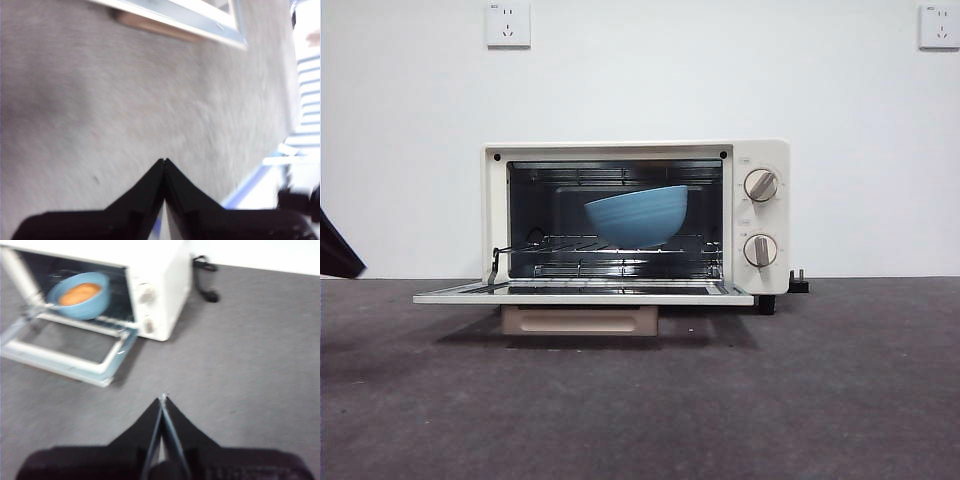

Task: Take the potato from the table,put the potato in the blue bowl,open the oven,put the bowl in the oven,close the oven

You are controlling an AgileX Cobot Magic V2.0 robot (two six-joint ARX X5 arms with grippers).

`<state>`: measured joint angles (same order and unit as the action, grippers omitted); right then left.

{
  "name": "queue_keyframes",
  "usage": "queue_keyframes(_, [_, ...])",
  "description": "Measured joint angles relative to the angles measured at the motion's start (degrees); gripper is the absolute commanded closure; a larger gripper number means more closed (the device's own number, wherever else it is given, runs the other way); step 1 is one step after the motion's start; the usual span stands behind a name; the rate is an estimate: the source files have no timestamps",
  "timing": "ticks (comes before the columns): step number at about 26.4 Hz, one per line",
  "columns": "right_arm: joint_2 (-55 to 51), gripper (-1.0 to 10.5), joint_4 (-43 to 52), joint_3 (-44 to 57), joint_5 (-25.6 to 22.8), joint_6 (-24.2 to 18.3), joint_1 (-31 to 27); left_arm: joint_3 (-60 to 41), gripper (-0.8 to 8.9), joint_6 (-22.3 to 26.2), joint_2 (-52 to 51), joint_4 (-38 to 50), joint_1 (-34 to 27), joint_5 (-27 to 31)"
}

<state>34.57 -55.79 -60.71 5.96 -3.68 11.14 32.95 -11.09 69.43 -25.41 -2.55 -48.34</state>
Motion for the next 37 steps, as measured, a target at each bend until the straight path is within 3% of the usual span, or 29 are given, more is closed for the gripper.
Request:
queue_keyframes(7, [0.6,9.6,1.5,0.2,14.4,3.3,0.0,0.0,8.21,-11.6,11.3,17.3,-1.5,-0.3])
queue_keyframes(12, [0.5,9.6,3.1,0.2,15.0,6.0,0.0,0.0,8.21,-21.2,17.9,27.7,-1.6,1.1])
queue_keyframes(20, [0.6,9.6,3.1,0.2,15.0,7.0,0.0,0.7,8.21,-32.3,23.5,37.6,-1.6,3.7])
queue_keyframes(27, [0.6,9.6,3.1,0.2,15.0,7.0,0.0,3.0,8.21,-35.6,25.4,37.7,-1.7,3.6])
queue_keyframes(37, [2.5,9.6,3.3,0.2,15.0,7.6,0.0,7.7,8.20,-35.8,26.3,33.2,-1.1,4.5])
